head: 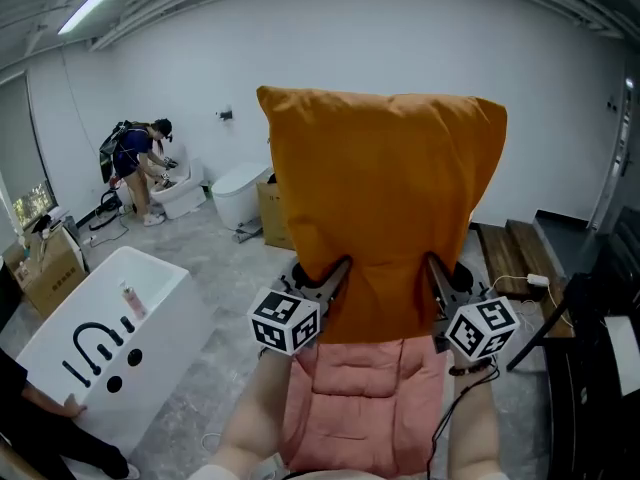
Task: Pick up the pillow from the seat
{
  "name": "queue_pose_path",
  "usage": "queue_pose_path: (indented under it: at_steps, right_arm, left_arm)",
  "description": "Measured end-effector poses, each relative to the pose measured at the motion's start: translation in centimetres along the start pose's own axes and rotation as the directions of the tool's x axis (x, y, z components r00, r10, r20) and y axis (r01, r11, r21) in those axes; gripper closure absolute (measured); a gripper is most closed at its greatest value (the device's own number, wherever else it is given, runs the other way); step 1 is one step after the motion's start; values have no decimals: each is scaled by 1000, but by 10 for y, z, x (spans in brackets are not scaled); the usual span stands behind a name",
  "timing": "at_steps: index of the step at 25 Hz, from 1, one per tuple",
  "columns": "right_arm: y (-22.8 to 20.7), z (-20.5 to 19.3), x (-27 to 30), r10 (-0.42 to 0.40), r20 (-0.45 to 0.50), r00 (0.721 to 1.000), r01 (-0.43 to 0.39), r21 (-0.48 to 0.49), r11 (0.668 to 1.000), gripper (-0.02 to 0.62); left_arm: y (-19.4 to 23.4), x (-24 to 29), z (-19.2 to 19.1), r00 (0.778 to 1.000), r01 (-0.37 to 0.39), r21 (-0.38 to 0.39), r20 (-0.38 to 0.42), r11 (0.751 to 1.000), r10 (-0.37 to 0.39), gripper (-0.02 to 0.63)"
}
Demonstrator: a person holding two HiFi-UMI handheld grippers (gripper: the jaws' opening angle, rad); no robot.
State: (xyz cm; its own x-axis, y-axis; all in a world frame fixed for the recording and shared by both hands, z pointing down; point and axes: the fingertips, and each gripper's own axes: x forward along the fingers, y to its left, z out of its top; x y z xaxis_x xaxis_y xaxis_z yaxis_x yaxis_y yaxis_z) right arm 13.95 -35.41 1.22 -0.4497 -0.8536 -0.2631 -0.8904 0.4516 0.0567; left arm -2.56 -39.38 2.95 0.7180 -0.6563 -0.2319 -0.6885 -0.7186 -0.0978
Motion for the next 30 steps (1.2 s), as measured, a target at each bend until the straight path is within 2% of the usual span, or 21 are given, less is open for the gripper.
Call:
queue_pose_path:
  at_steps: [6,12,30]
  right_arm:
    - [2,31,1,-13,60,998,16,-41,999,528]
    - [6,38,-1,-15,64,998,20,-65,998,528]
    - [13,40,1,-43,82,996,47,-46,998,528]
  left_arm:
    - [-2,5,31,998,24,36,61,999,-26,425]
    - [-3,3,33,996,30,18,79,999,-32,425]
    - [2,-2,35,995,39,22,87,999,-41,422]
